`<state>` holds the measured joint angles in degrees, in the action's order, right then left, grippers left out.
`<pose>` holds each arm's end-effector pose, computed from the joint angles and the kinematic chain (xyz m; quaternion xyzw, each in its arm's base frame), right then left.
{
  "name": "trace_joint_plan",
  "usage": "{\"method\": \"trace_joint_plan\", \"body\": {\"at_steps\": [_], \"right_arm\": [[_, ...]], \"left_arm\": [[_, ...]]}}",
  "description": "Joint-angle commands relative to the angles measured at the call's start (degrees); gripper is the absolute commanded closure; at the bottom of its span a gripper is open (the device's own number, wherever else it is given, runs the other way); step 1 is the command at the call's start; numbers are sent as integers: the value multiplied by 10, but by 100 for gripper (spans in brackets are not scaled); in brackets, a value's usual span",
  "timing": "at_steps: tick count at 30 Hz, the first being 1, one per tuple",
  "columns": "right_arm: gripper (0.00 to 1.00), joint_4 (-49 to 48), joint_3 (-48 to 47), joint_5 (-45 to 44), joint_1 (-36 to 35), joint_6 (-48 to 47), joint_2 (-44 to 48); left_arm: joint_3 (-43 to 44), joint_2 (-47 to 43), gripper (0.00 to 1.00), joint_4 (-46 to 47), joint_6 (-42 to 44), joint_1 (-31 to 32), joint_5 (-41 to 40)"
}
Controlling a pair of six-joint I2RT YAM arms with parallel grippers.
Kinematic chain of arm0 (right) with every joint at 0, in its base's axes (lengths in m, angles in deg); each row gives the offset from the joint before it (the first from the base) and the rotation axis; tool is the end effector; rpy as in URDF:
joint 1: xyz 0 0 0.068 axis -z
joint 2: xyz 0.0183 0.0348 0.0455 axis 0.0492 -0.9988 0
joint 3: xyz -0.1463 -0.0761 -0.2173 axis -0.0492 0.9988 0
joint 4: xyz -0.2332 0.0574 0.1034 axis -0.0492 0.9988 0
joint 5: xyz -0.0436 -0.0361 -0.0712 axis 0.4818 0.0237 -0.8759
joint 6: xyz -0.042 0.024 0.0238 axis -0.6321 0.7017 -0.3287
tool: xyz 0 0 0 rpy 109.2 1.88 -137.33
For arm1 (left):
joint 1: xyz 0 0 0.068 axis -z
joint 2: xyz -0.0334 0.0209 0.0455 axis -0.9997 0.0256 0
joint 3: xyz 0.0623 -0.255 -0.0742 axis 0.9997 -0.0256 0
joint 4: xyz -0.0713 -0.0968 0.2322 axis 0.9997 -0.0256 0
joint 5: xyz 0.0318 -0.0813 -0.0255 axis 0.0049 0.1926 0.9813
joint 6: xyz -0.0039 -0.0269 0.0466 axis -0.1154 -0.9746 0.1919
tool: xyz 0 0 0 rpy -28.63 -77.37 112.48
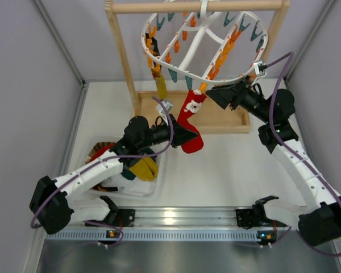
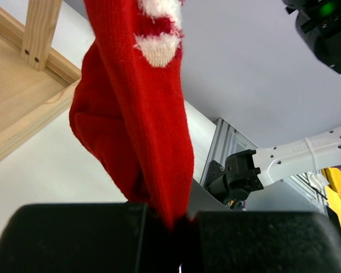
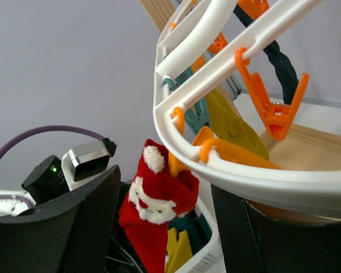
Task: Remove the socks clipped to the hanger
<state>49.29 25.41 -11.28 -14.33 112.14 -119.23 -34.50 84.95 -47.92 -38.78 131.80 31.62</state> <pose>0.2332 0.0937 0.4257 -0.1125 0.6188 0.5357 0.5634 0.1933 -0.2037 0.3338 0.2201 0.6631 -0.5588 0.4468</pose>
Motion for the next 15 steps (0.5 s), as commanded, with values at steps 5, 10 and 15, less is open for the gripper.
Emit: {"method": "trace_joint_plan", "body": {"at_steps": [5,10,15], "right_arm": [[39,-182,86,-88,-31,110,18],[40,-255,114,-146,-63,131,3],[41,-349,130,-182,-85,171,-31]], "left_arm": [[20,-11,100,8,-21,-1,38],[25,-8,100,9,-27,-1,47],[26,-8,100,9,-33,-1,60]]}}
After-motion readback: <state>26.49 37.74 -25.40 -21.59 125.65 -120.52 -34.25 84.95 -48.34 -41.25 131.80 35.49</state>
